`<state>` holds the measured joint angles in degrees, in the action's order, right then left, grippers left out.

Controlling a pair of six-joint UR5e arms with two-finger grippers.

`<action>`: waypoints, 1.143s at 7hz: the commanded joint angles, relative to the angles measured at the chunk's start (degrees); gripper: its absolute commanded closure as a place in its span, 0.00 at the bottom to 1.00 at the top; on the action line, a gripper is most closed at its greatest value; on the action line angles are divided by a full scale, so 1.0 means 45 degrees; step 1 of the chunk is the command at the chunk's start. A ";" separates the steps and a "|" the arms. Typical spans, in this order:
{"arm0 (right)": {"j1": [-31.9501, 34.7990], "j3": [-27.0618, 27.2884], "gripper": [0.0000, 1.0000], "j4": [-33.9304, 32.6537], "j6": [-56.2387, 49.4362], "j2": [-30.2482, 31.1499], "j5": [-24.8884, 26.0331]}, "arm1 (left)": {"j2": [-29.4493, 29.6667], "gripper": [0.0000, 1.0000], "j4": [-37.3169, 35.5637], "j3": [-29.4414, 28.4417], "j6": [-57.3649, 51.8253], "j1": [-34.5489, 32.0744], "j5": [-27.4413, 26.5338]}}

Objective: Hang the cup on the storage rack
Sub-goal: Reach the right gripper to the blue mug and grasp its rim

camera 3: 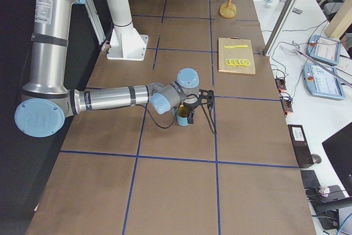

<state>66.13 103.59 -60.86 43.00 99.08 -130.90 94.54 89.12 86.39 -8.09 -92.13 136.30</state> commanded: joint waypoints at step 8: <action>-0.1238 -0.0618 1.00 0.0184 0.0287 0.0189 0.0456 | 0.0006 0.00 -0.0019 0.0001 0.0000 0.0004 0.0005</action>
<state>60.60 100.85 -59.85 44.39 100.18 -128.49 94.56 89.10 86.40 -8.09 -92.11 136.33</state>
